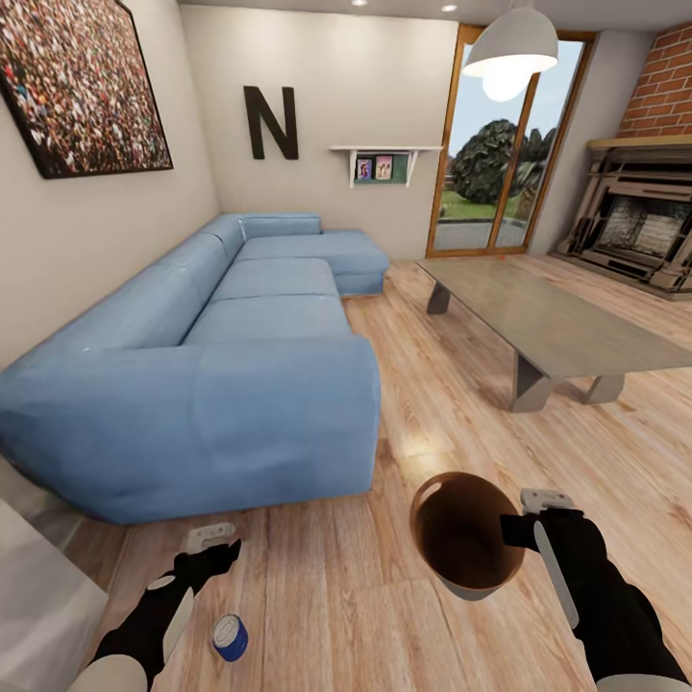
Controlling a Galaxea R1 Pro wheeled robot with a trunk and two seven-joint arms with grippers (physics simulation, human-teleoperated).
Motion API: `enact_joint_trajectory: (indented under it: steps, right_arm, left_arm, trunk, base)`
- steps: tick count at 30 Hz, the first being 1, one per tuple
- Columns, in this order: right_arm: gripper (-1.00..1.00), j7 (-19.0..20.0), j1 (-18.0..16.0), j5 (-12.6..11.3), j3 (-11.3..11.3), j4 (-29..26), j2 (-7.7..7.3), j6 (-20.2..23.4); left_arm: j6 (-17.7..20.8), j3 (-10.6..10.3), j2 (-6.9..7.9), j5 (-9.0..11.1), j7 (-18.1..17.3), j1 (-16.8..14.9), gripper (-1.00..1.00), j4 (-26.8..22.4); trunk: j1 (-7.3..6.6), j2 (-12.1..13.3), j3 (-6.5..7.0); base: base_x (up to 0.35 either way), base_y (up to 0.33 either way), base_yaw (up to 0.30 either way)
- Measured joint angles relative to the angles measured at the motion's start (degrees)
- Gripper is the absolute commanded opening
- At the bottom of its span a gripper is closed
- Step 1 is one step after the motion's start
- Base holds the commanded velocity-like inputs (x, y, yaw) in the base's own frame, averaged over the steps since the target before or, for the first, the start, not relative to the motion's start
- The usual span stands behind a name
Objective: Put the three can of soda from the living room inside the tash can in the kitchen.
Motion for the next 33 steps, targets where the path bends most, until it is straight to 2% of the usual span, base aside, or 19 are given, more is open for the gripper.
enact_joint_trajectory:
  steps: [4, 8, 10, 13, 17, 33]
  right_arm:
    - [-1.00, 2.0, 0.0, 0.5, 0.0, 0.0, 0.00, 0.0]
    - [-1.00, 4.2, 0.0, -0.4, 0.0, 0.0, 0.00, 0.0]
    - [-1.00, 4.6, 0.0, 0.1, 0.0, 0.0, 0.00, 0.0]
    - [-1.00, 4.7, 0.0, 0.7, 0.0, 0.0, -0.01, 0.0]
    - [-1.00, 4.8, 0.0, 0.1, 0.0, 0.0, 0.00, 0.0]
    - [-1.00, 4.8, 0.0, 0.3, 0.0, 0.0, 0.00, 0.0]
  left_arm:
    - [0.0, 0.0, 0.01, -0.1, 0.0, 0.0, 1.00, 0.0]
    - [-0.4, 0.1, 0.01, -0.1, 0.0, 0.0, 1.00, 0.0]
    - [-0.4, 0.1, 0.01, -0.1, 0.0, 0.0, 1.00, 0.0]
    - [-1.3, 0.1, 0.01, -0.1, 0.0, 0.0, 1.00, 0.0]
    - [-1.7, 0.2, 0.01, -0.1, 0.0, 0.0, 1.00, 0.0]
    - [-1.9, 0.2, 0.01, -0.1, 0.0, 0.0, 1.00, 0.0]
  trunk:
    - [0.00, 0.0, -0.33]
    - [0.00, 0.0, -0.69]
    - [0.00, 0.0, -0.87]
    - [0.00, 0.0, -1.15]
    - [0.00, 0.0, -1.52]
    - [0.00, 0.0, -3.01]
  base:
    - [0.000, 0.000, 0.000]
    - [0.000, 0.000, 0.000]
    - [0.000, 0.000, 0.000]
    - [0.000, 0.000, 0.000]
    - [0.000, 0.000, 0.000]
    - [0.000, 0.000, 0.000]
